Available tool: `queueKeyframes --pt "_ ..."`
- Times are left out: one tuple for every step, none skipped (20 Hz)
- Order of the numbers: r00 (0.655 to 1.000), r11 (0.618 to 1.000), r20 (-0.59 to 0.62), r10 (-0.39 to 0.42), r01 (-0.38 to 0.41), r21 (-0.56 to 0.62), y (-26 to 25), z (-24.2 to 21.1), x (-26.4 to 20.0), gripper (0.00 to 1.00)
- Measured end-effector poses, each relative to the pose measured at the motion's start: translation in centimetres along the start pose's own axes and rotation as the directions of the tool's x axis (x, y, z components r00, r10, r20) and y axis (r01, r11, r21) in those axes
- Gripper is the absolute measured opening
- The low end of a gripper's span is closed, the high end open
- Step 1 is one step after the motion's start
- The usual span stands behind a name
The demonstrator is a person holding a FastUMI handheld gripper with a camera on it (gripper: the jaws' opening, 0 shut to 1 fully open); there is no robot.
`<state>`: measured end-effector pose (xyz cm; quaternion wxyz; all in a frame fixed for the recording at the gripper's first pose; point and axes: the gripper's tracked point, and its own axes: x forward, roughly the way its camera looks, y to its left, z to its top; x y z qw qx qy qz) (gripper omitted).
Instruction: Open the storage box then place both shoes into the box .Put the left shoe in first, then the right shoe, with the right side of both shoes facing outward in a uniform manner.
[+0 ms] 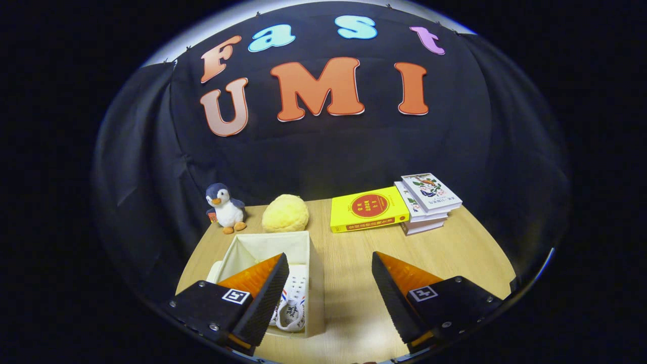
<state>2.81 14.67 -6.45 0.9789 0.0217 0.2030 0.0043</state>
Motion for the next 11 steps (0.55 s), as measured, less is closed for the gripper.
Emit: queueKeyframes --pt "1.0 1.0 0.014 0.002 -0.002 -0.002 -1.1 0.6 -0.5 0.98" --pt "1.0 1.0 0.031 0.004 -0.003 -0.008 -2.4 1.3 -1.0 0.98" --pt "0.999 1.0 0.05 0.006 -0.006 -0.016 -3.5 1.9 -1.5 0.98" --pt "0.998 1.0 0.06 0.004 -0.003 -0.019 -4.9 2.4 -1.9 0.98" --pt "0.997 1.0 0.075 0.003 -0.001 -0.016 -6.3 2.9 -2.4 0.98" --pt "0.996 1.0 0.093 0.0 0.001 -0.009 -7.6 3.6 -2.9 0.98" --pt "0.994 1.0 0.111 -0.007 0.007 -0.002 -9.0 4.0 -3.4 0.98" --pt "0.992 1.0 0.126 -0.018 0.018 0.003 -10.4 4.7 -3.8 0.98" --pt "0.99 1.0 0.14 -0.029 0.029 0.003 -11.8 5.1 -4.3 0.98" --pt "0.987 0.999 0.153 -0.039 0.04 0.0 -13.0 5.6 -4.7 0.98" --pt "0.985 0.999 0.166 -0.048 0.05 -0.004 -14.1 6.0 -5.0 0.98"
